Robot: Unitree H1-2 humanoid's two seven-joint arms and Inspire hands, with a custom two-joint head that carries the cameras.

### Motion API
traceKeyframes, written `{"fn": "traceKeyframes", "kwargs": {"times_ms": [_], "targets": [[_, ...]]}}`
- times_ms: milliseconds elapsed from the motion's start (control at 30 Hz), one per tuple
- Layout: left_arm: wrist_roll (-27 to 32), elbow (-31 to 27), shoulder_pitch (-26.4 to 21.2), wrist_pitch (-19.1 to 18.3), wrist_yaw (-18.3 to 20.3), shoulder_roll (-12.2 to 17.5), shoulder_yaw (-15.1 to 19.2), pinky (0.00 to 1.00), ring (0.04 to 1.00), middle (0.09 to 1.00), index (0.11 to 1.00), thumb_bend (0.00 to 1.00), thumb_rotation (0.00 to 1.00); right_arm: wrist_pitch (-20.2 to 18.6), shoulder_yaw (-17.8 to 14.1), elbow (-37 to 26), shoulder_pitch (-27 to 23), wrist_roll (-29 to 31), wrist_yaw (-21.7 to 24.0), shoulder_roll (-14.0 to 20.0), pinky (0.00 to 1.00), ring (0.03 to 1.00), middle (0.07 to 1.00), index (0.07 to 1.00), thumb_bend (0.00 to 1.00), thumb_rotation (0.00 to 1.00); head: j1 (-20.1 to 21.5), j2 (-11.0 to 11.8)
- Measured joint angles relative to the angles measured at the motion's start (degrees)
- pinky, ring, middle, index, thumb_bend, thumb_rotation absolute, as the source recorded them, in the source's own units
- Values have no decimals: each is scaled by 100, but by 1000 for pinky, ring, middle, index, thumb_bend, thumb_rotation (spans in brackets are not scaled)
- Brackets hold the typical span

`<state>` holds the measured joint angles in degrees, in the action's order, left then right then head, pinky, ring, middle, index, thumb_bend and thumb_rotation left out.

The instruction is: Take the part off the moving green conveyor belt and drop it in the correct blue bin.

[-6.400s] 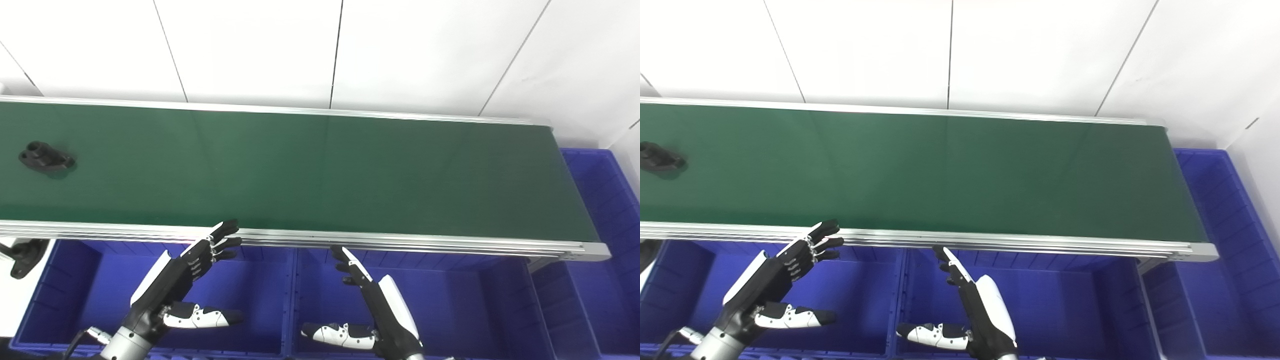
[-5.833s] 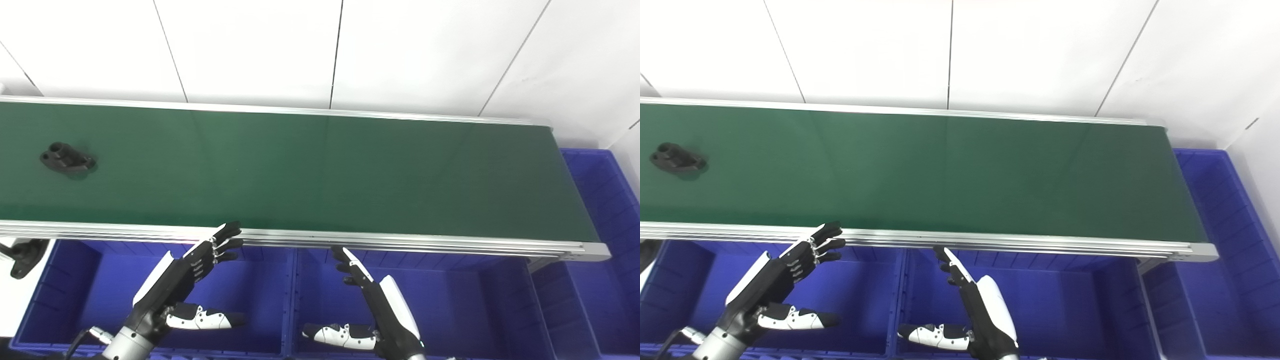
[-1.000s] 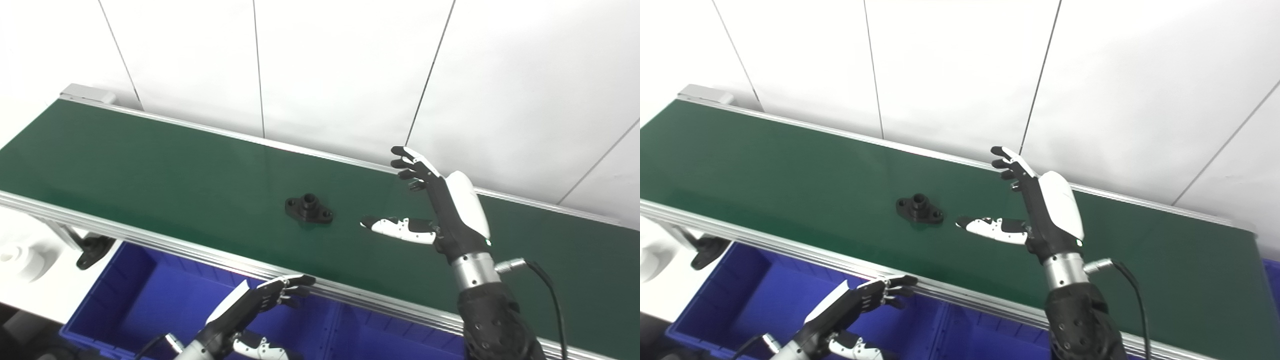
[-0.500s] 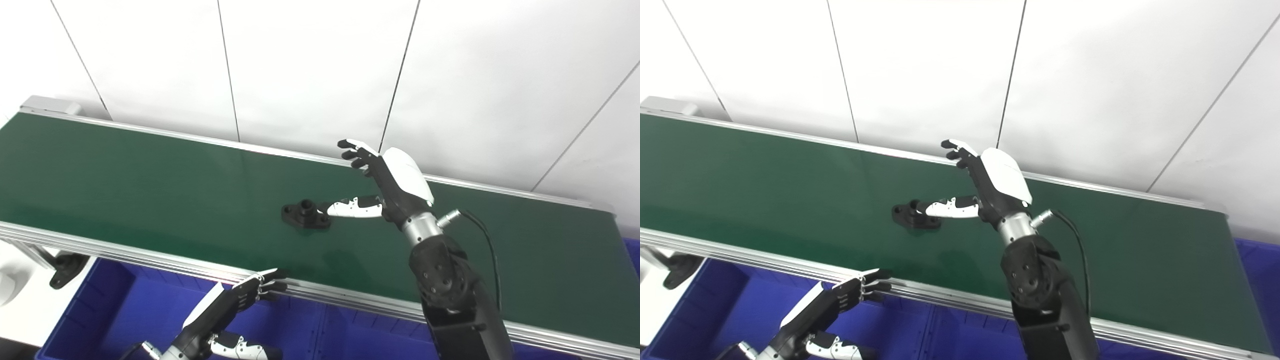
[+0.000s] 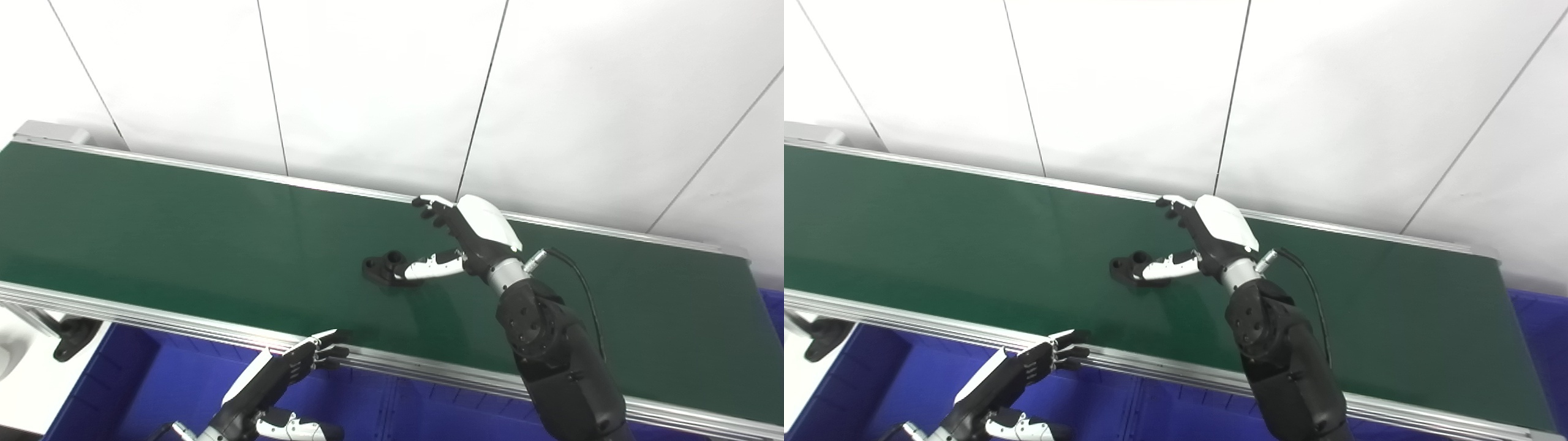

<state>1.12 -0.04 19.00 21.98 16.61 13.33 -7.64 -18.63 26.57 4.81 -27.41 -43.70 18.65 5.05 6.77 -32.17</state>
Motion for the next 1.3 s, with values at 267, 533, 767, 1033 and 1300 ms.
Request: {"fn": "traceKeyframes", "kwargs": {"times_ms": [267, 533, 767, 1033, 1300], "targets": [[-11, -37, 4, -4, 0, -26, -14, 781, 838, 897, 856, 789, 270, -21, 21, 92, -8, 5, 285, 200, 679, 748, 778, 835, 838, 303, -9, -44], [-3, -96, 28, -6, 0, -36, -21, 768, 822, 883, 846, 794, 321, -18, 88, 203, -2, -1, 325, 369, 701, 763, 791, 847, 829, 301, -27, -97], [1, -125, 130, 169, -21, -75, 11, 738, 787, 842, 830, 828, 371, -12, 202, 472, 62, -4, 262, 372, 721, 766, 789, 843, 814, 261, -9, -88], [0, -230, 281, 219, -68, -158, 44, 740, 788, 838, 840, 824, 405, 115, 230, 810, 74, 42, -54, 444, 615, 697, 736, 792, 747, 119, 44, -149], [0, -301, 285, 233, -68, -162, 45, 735, 786, 840, 847, 827, 442, 383, 270, 1218, 16, -37, -603, 557, 419, 435, 548, 690, 523, 0, 88, -237]]}}
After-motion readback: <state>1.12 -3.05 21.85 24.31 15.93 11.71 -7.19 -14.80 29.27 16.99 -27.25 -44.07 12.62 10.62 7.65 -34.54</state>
